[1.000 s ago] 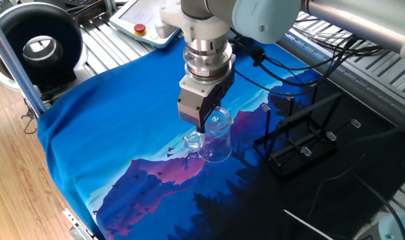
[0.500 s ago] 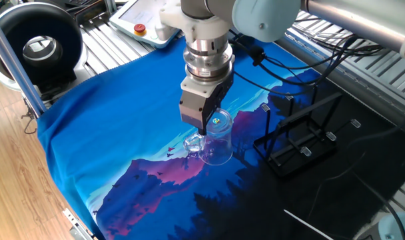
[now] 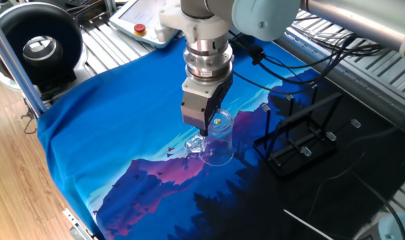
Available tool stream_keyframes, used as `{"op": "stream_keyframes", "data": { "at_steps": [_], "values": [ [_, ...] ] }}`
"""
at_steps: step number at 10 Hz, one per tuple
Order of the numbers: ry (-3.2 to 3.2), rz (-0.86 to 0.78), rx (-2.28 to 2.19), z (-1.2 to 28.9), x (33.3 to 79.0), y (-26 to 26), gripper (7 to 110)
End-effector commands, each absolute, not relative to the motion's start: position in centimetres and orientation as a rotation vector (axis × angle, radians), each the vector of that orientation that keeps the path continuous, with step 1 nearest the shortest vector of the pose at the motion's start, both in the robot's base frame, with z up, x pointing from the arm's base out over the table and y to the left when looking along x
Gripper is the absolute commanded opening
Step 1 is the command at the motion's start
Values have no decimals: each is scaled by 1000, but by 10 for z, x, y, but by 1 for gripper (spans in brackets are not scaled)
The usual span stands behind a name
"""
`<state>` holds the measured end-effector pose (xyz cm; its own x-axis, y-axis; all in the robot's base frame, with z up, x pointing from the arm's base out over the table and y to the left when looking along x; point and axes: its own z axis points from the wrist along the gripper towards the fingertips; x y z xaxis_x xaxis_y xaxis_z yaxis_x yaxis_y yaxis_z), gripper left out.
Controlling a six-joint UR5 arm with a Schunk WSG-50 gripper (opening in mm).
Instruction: Take the cup off the cup rack
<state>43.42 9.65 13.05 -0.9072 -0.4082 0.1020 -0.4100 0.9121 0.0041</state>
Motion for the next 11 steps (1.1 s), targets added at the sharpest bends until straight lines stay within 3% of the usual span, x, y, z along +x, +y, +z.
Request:
{"op": "stream_keyframes", "data": {
  "at_steps": [1,5,11],
  "values": [
    [-2967,20,637,132,433,97,66],
    [-2952,-33,650,132,428,104,66],
    [-2944,-73,651,140,474,133,66]
  ]
}}
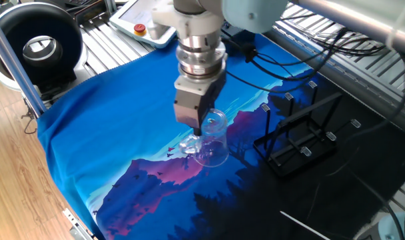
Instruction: Take the cup off the cup rack
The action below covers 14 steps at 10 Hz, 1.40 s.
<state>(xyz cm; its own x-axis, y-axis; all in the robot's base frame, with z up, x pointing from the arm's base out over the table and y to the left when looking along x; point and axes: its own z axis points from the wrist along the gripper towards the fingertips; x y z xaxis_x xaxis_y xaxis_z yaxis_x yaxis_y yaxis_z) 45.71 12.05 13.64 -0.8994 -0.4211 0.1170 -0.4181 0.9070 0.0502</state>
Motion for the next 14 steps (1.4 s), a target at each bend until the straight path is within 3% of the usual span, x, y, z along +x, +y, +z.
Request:
{"op": "stream_keyframes", "data": {
  "at_steps": [1,4,13,14],
  "values": [
    [-2946,-79,659,144,481,135,66],
    [-2994,-140,723,148,494,153,66],
    [-2957,-28,661,138,476,144,66],
    [-2940,-17,663,139,473,141,44]
  ]
}}
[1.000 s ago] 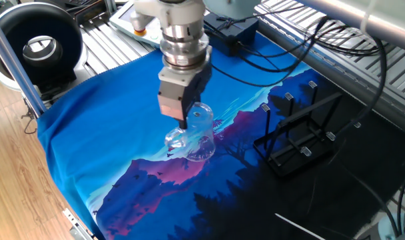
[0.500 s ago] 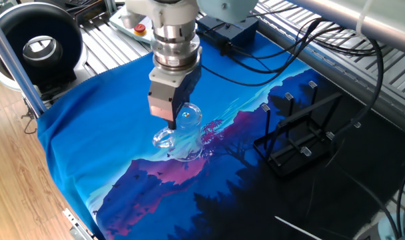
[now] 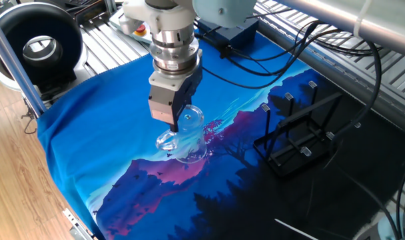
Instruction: Take the cup off the cup rack
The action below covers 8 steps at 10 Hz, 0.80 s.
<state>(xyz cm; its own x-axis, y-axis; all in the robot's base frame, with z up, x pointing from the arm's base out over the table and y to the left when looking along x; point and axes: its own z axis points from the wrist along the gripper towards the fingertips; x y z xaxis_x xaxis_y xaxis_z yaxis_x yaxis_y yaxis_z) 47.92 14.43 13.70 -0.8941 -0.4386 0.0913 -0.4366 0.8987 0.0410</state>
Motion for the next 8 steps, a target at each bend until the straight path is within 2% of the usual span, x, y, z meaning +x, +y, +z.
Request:
{"op": "stream_keyframes", "data": {
  "at_steps": [1,8],
  "values": [
    [-2937,-9,673,139,473,139,44],
    [-2981,-6,710,137,497,144,44]
  ]
}}
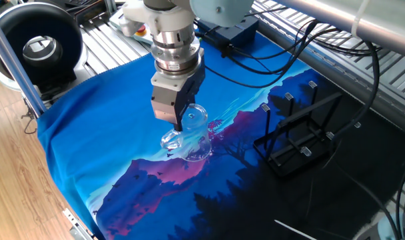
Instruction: Take the cup off the cup rack
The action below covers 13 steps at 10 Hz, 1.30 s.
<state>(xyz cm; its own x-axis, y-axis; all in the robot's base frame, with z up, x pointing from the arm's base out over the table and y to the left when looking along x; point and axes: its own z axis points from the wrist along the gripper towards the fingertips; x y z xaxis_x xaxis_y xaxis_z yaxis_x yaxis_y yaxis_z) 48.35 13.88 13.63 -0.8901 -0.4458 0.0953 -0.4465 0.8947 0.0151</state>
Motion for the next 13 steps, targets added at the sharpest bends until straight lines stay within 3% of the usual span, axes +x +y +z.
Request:
{"op": "stream_keyframes", "data": {
  "at_steps": [1,6,13],
  "values": [
    [-2982,-37,711,138,504,151,44],
    [-3018,-75,682,121,530,183,44],
    [-3044,-119,657,110,526,202,44]
  ]
}}
